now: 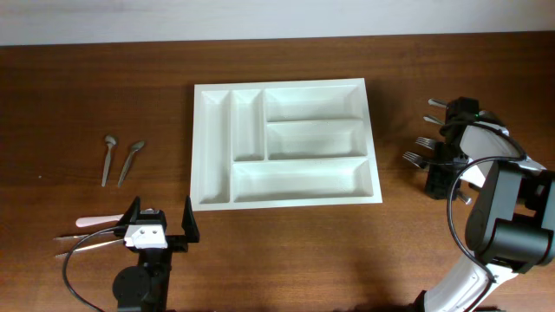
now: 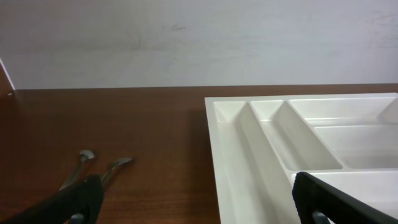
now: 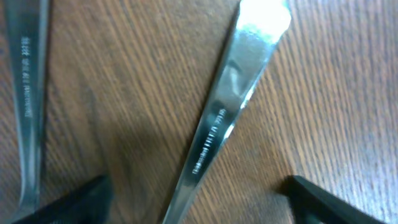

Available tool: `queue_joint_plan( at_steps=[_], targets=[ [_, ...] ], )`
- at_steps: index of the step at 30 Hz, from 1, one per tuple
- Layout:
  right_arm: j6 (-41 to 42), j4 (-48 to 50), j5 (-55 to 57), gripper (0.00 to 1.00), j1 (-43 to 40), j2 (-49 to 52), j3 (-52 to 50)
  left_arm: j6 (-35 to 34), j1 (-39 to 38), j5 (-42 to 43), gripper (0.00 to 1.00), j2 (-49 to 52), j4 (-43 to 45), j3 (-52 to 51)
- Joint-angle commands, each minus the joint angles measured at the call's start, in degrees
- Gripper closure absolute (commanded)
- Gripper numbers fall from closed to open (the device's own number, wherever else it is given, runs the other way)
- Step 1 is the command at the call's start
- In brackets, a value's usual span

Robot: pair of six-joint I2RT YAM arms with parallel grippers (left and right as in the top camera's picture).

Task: Pack container
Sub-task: 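Lower the right gripper and grasp a silver fork by its handle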

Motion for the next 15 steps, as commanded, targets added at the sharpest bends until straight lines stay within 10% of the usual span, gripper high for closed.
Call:
queue_joint_plan(
  at_steps=[1,15],
  targets=[
    [1.11,0.98,-5.29,0.27,0.76,5.09,-3.8,0.87,0.33,0.63,0.01,-0.55,0.09,-0.42],
    [1.09,0.96,-5.27,0.66,0.79,5.09,-3.8,0.87,0.33,0.63,0.01,-0.55,0.09,-0.42]
  ],
)
